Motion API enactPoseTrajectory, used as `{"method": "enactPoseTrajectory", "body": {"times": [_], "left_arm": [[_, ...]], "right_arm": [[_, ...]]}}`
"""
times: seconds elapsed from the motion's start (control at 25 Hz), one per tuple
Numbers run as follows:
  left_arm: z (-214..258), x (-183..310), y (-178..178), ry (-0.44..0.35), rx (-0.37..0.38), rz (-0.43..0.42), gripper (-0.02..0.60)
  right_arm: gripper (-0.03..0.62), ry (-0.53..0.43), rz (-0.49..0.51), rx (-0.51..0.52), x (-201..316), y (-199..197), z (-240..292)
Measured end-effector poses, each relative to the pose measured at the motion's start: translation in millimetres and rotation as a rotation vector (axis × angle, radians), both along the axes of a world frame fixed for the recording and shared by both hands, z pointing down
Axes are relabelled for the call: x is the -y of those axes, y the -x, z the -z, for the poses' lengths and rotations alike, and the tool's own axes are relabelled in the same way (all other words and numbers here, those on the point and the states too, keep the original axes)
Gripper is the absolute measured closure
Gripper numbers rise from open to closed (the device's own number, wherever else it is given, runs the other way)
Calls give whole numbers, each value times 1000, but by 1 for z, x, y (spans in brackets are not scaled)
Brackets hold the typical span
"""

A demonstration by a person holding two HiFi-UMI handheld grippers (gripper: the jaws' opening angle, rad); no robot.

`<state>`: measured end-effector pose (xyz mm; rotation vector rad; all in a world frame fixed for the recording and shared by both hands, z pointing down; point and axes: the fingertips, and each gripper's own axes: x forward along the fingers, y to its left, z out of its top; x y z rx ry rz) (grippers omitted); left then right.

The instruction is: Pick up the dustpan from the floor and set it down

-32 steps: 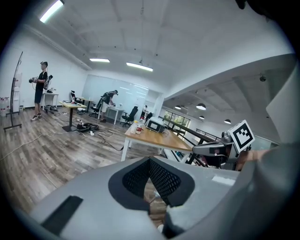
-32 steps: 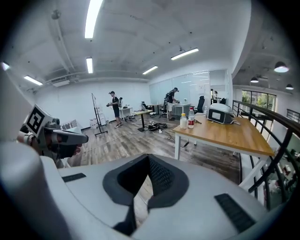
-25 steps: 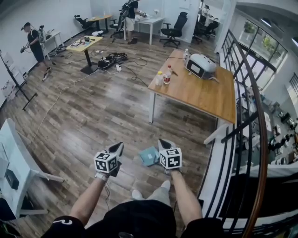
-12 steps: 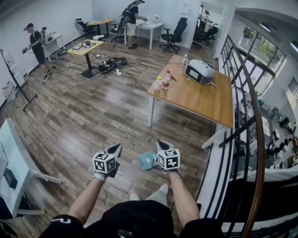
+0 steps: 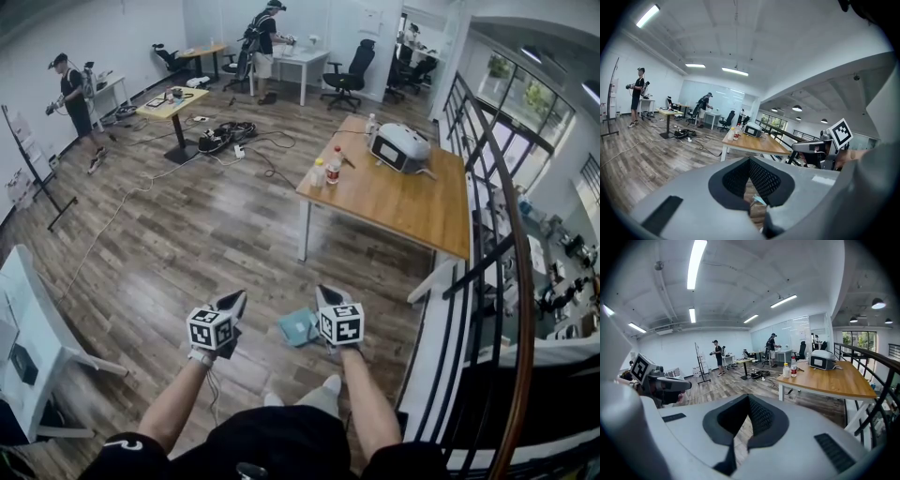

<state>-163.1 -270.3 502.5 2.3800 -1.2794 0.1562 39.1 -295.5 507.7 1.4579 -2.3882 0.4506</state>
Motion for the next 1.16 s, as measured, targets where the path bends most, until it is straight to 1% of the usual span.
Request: {"method": "enactPoseTrajectory", "body": {"times": [0.32,0.44,0.88,1.04,1.16], "left_arm": [[6,0,-6,-13,14,-5,584],[6,0,-7,-13,12,-6,584],[11,0,-15,-20,-4,-9,584],[16,0,-17,-38,22,-14,584],[15,0,-20,-45,15,-17,584]], "right_arm": [[600,5,1,5,-5,-6,4],[600,-8,-1,2,-4,-9,3],[600,-10,3,3,-6,-13,4],[600,-22,3,7,-6,-15,6],[600,-29,3,12,-5,-16,7]]}}
